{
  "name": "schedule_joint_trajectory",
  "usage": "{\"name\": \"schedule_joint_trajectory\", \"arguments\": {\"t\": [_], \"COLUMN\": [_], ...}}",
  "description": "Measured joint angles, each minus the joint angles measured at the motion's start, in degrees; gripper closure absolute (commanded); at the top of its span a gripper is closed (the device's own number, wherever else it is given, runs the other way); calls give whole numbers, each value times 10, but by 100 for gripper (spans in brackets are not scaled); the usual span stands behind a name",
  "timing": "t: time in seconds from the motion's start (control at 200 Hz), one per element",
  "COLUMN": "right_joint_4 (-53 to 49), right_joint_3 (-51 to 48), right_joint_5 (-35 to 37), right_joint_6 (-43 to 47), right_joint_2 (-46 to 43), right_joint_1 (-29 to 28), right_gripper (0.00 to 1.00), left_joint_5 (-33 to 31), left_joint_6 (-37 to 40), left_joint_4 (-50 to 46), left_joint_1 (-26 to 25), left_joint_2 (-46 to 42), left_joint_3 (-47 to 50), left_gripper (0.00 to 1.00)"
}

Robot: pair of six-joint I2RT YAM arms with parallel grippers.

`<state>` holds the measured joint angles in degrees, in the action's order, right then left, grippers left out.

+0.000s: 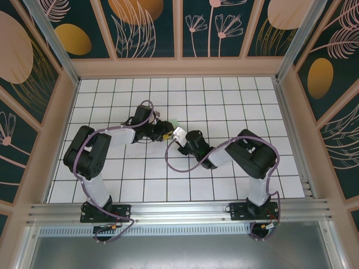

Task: Fold a paper plane with a square sheet of paper (pick it up from the middle)
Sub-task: Fold the wing for the fifth time at the center of the table.

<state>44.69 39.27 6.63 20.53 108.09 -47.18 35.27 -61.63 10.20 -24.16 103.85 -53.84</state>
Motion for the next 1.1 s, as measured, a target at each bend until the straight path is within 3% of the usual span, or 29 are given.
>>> {"name": "schedule_joint_trajectory", "arguments": {"t": [0.33,0.686,1.101], "right_joint_4": [-35,-86,-162], "right_joint_3": [11,52,122], "right_joint_5": [-71,-165,-235], "right_joint_6": [-79,-207,-306], "right_joint_2": [0,0,20], "right_joint_1": [27,69,76], "right_gripper": [97,100,100], "left_joint_5": [-28,-43,-34], "left_joint_6": [17,36,46], "left_joint_4": [0,38,114], "left_joint_1": [62,66,66], "left_joint_2": [-43,-74,-74], "left_joint_3": [-1,53,103], "left_gripper": [36,34,36]}}
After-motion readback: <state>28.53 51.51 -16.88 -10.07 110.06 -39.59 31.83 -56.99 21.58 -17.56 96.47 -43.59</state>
